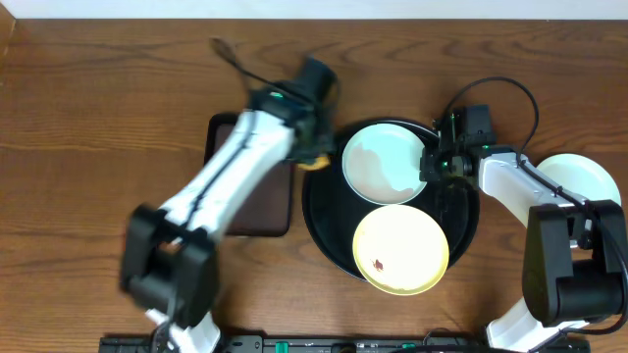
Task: Clean dirty plates on tray and stack at the side
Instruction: 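Return sponge to the small black tray with left gripper, then lift the pale green plate with right gripper toward the side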
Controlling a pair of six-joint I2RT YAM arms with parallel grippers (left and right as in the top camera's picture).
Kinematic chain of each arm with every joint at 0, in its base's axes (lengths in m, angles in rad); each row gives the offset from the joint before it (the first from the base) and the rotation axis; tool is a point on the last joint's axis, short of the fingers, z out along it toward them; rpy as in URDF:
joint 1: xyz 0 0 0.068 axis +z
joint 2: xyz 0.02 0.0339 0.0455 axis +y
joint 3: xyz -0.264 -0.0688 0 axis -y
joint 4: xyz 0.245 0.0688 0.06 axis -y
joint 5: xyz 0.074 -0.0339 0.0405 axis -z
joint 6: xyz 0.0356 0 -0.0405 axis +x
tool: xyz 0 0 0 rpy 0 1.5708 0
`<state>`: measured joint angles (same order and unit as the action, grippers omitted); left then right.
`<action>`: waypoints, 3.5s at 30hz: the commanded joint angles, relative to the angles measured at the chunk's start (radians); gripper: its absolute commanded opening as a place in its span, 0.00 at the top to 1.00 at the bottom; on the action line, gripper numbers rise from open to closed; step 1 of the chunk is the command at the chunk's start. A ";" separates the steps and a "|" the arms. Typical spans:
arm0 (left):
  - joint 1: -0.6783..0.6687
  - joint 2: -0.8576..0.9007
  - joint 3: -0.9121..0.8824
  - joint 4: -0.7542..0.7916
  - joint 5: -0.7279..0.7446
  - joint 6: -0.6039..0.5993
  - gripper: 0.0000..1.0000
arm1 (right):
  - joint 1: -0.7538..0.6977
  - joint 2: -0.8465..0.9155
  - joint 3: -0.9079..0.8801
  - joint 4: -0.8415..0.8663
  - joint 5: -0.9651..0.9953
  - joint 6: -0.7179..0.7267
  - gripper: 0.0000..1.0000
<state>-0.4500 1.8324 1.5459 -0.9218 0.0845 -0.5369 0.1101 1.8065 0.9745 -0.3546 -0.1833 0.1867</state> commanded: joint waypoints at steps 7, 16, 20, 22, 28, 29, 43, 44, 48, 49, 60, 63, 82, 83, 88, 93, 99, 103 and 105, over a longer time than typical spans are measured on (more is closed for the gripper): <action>0.235 -0.087 -0.136 -0.087 -0.096 0.190 0.93 | 0.009 0.032 -0.022 0.027 0.073 -0.046 0.99; 0.300 -0.087 -0.367 0.068 -0.093 0.193 0.92 | 0.034 -0.134 -0.020 -0.002 0.151 -0.063 0.99; 0.300 -0.088 -0.367 0.072 -0.093 0.192 0.68 | 0.138 -0.302 -0.020 -0.046 0.427 -0.109 0.99; 0.300 -0.088 -0.367 0.084 -0.093 0.192 0.61 | 0.198 -0.353 -0.020 -0.058 0.550 -0.130 0.99; 0.300 -0.088 -0.367 0.087 -0.093 0.192 0.40 | 0.297 -0.413 -0.020 -0.061 0.723 -0.145 0.99; 0.300 -0.088 -0.367 0.086 -0.093 0.192 0.40 | 0.311 -0.424 -0.020 -0.061 0.746 -0.145 0.99; 0.300 -0.088 -0.367 0.087 -0.093 0.192 0.20 | 0.568 -0.507 -0.020 -0.056 1.125 -0.297 0.99; 0.300 -0.088 -0.367 0.087 -0.093 0.192 0.20 | 0.585 -0.507 -0.020 -0.054 1.152 -0.311 0.99; 0.300 -0.088 -0.367 0.087 -0.093 0.192 0.20 | 0.652 -0.507 -0.020 -0.035 1.270 -0.403 0.99; 0.300 -0.088 -0.367 0.087 -0.093 0.192 0.20 | 0.660 -0.507 -0.020 -0.028 1.286 -0.415 0.99; 0.300 -0.088 -0.367 0.087 -0.093 0.192 0.20 | 0.763 -0.507 -0.020 0.103 1.439 -0.625 0.99; 0.300 -0.088 -0.367 0.087 -0.093 0.192 0.20 | 0.776 -0.507 -0.020 0.127 1.444 -0.657 0.99; 0.300 -0.088 -0.367 0.087 -0.093 0.192 0.20 | 0.834 -0.507 -0.020 0.199 1.524 -0.859 0.99; 0.300 -0.088 -0.367 0.087 -0.093 0.192 0.20 | 0.834 -0.507 -0.020 0.203 1.527 -0.859 0.99; 0.300 -0.088 -0.367 0.087 -0.093 0.192 0.20 | 0.834 -0.507 -0.020 0.210 1.541 -0.858 0.99; 0.300 -0.088 -0.367 0.087 -0.093 0.192 0.20 | 0.834 -0.507 -0.020 0.210 1.541 -0.857 0.99; 0.300 -0.088 -0.367 0.087 -0.093 0.192 0.20 | 0.834 -0.507 -0.020 0.217 1.541 -0.858 0.99; 0.300 -0.088 -0.367 0.087 -0.093 0.192 0.19 | 0.834 -0.507 -0.020 0.229 1.542 -0.858 0.99; 0.300 -0.088 -0.367 0.087 -0.093 0.192 0.20 | 0.834 -0.507 -0.020 0.232 1.545 -0.858 0.99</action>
<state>-0.1539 1.7470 1.1740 -0.8326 0.0002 -0.3424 0.9375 1.3128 0.9539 -0.1295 1.3300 -0.6662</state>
